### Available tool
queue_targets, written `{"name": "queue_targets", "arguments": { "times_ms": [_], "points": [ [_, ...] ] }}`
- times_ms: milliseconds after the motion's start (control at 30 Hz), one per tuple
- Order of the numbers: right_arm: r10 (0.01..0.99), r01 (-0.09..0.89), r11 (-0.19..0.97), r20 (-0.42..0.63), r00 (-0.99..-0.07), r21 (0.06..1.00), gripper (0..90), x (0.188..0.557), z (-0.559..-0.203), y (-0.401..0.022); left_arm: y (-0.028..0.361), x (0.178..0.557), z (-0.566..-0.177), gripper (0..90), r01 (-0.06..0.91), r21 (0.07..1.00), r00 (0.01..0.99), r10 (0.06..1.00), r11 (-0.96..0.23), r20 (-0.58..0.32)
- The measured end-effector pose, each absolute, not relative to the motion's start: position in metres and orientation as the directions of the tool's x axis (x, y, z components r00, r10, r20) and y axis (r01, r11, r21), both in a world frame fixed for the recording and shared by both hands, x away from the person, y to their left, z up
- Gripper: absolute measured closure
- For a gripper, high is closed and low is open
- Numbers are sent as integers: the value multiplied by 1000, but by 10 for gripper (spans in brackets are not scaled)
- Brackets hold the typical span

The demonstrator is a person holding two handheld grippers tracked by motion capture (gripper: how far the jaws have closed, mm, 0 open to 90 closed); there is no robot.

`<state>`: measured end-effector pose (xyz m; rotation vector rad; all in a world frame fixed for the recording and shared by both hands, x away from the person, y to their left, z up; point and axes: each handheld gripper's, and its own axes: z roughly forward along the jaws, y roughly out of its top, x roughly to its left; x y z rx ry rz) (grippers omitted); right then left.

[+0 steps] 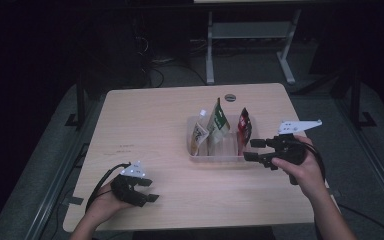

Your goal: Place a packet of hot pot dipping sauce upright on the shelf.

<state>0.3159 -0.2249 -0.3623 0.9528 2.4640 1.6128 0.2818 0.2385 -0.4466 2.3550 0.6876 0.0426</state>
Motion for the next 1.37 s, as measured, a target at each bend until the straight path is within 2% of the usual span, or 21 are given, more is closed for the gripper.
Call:
{"name": "queue_targets", "arguments": {
  "times_ms": [600, 833, 867, 1067, 1367],
  "points": [
    [558, 544, 364, 290, -778, 756, 355, 295, -410, -230, 239, 282, -449, 361, 463, 616, 863, 483, -637, -149],
    [599, 578, 405, 272, -753, 709, 360, 291, -424, -233, 239, 281, -449, 360, 459, 612, 866, 478, -643, -148],
    [615, 579, 436, 241, -751, 689, 361, 290, -427, -232, 239, 281, -449, 361, 458, 612, 867, 476, -645, -148],
    [619, 577, 472, 215, -755, 666, 362, 291, -431, -230, 239, 281, -450, 360, 452, 611, 871, 471, -650, -143],
    [616, 582, 464, 229, -754, 668, 358, 290, -432, -231, 237, 282, -449, 358, 442, 611, 875, 465, -657, -135]
  ]
}}
